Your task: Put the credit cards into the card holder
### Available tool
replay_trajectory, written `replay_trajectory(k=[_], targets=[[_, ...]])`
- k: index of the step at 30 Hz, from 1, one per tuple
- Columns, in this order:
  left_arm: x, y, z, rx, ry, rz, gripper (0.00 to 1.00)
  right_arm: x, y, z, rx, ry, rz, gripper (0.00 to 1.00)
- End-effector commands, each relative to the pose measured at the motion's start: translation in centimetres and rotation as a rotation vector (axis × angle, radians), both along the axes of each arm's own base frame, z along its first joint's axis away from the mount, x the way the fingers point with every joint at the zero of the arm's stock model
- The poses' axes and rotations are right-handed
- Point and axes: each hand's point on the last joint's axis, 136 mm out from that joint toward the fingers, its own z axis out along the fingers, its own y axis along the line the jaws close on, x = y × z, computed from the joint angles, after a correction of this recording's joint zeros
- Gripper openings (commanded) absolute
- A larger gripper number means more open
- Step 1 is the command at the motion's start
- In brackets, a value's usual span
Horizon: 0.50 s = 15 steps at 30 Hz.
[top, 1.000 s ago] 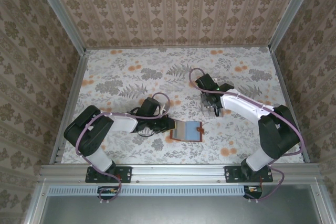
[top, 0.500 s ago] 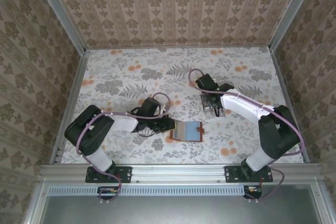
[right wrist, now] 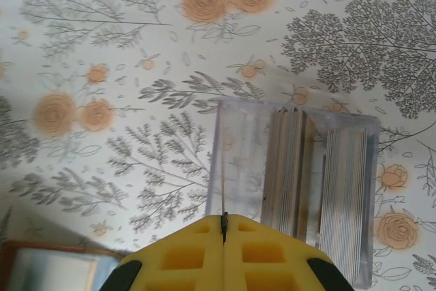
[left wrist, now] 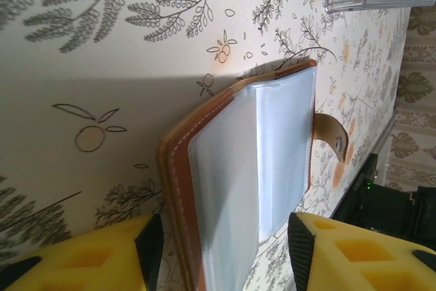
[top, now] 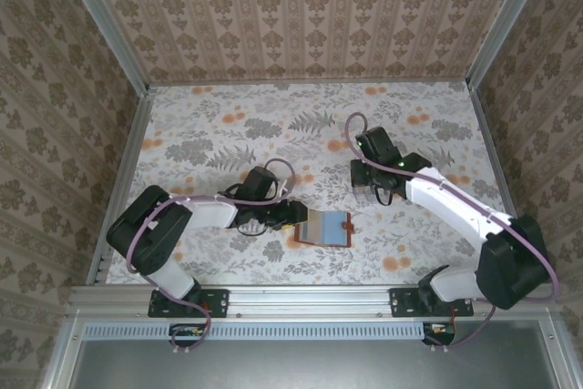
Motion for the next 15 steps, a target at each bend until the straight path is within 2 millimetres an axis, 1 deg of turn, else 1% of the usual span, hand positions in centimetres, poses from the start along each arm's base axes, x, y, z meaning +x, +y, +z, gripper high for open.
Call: replay_trajectory(k=[1,4,7,9,11,12,15], targets=[[-0.1,0.8,0.4,0.027,-0.026,-0.024,0.54,-1.3,1.3,1.8,0.134,-0.034,0.037,0.00],[-0.1,0.9,0.1,0.018,-0.029,-0.018,0.48,-3.2,3.0,2.5,0.281,-0.034,0.098,0.00],[-0.4,0.5,0.0,-0.010,-0.003,-0.041,0.40,-5.4,4.8,1.9,0.438,0.013,0.154,0.00],[-0.5,0.4,-0.3,-0.010,0.002,-0.043,0.37,-6.7,5.9,1.2,0.522,0.069,0.192,0.00],[-0.5,0.4,-0.8,-0.005,0.008,-0.043,0.31,-8.2,7.0,0.1,0.598,0.127,0.242,0.00],[-0.6,0.3,-1.0,-0.001,0.014,-0.050,0.28,-8.6,7.3,-0.3,0.624,0.139,0.257,0.00],[-0.7,0.2,-1.1,-0.008,0.023,-0.058,0.16,-9.8,7.6,-2.7,0.664,0.211,0.256,0.00]])
